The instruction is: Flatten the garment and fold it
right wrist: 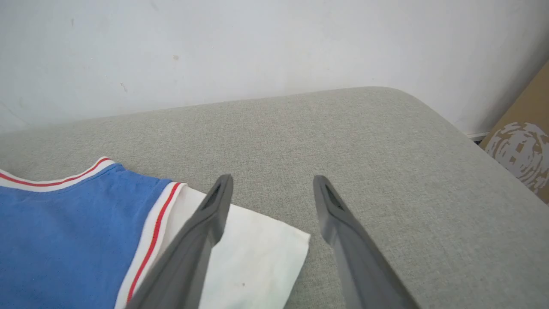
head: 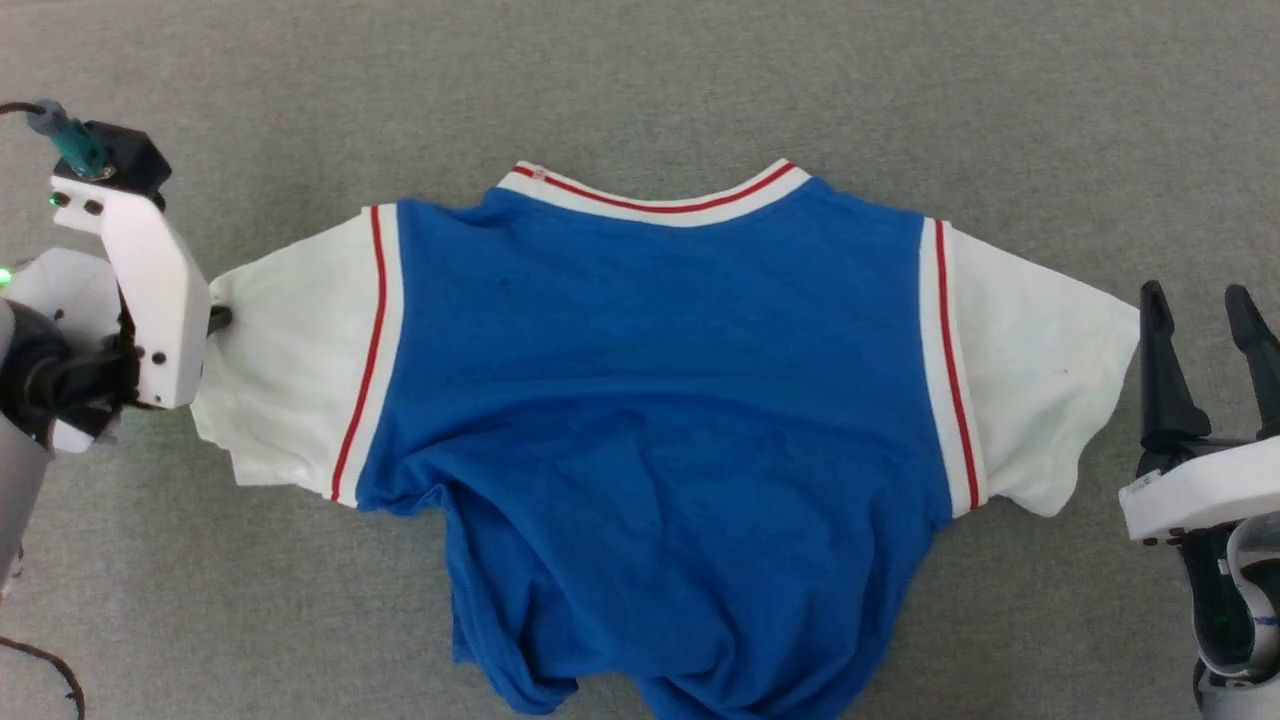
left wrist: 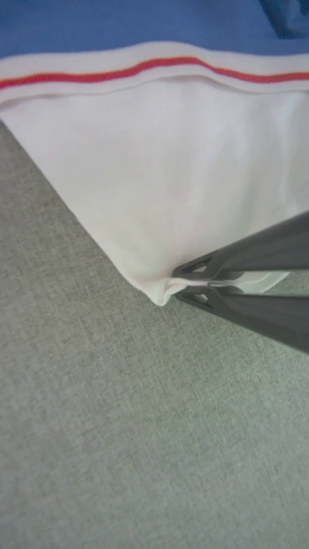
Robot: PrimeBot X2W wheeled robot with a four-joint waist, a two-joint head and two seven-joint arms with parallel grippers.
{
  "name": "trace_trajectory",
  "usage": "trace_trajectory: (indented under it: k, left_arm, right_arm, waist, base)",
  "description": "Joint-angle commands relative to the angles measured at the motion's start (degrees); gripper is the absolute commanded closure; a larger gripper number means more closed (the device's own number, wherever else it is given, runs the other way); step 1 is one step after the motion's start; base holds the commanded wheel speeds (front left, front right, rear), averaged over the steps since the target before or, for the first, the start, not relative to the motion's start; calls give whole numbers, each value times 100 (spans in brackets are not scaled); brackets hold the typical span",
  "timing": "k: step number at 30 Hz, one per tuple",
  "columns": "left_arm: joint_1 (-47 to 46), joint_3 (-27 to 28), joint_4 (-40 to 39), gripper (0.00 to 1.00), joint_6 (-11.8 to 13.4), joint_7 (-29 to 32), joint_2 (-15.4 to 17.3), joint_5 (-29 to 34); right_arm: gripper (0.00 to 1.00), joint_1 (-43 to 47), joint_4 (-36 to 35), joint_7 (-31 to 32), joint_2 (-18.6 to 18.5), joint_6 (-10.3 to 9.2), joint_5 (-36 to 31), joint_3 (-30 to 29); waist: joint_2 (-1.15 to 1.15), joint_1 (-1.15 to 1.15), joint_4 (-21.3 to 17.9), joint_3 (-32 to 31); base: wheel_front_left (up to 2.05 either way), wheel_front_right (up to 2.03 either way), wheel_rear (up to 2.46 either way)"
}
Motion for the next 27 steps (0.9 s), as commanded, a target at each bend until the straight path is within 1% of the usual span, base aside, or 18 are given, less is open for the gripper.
trace_trajectory:
  k: [1,4,7,9,11,13,17,19,23,27]
  left_arm:
    - [279,-155,107,100,-22,-100,-145,69]
    - [253,-176,139,100,-4,-662,-128,390]
    - [257,-194,82,100,61,-1182,-177,648]
    - [297,-185,-30,100,155,-1476,-230,760]
    - [358,-168,-195,100,253,-1731,-235,863]
    - [451,-145,-444,100,360,-1931,-216,937]
    - [733,-81,-1186,100,552,-2305,-163,1009]
    - [893,-52,-1580,100,666,-2436,-130,1035]
    - [1207,-19,-2331,100,936,-2570,-80,1083]
    - [1437,-29,-2925,100,1149,-2623,-71,1130]
  right_arm:
    - [0,-81,-24,17,-40,-5,-18,5]
    - [0,-108,-30,90,-178,-5,-54,30]
    - [0,-115,-17,345,-462,-5,-55,125]
    - [0,-81,-7,752,-761,-5,-23,313]
    - [0,-70,7,1271,-1071,-5,-3,446]
    - [0,-123,38,1833,-1379,-5,152,598]
    - [0,-280,307,3116,-1977,-5,402,796]
    - [0,-383,438,3665,-2192,-5,467,804]
    - [0,-620,713,4269,-2517,-5,429,808]
    - [0,-734,1065,4466,-2668,-5,420,821]
  waist:
    - [0,0,54,-45]
    - [0,0,157,-184]
    - [0,0,301,-364]
    - [0,0,429,-483]
    - [0,0,552,-582]
    - [0,0,674,-647]
    - [0,0,908,-688]
    - [0,0,1022,-665]
    - [0,0,1213,-591]
    - [0,0,1361,-508]
  base:
    - [0,0,0]
    - [0,0,0]
    - [0,0,0]
    - [0,0,0]
    - [0,0,0]
    - [0,0,0]
    - [0,0,0]
    - [0,0,0]
    - [0,0,0]
    - [0,0,0]
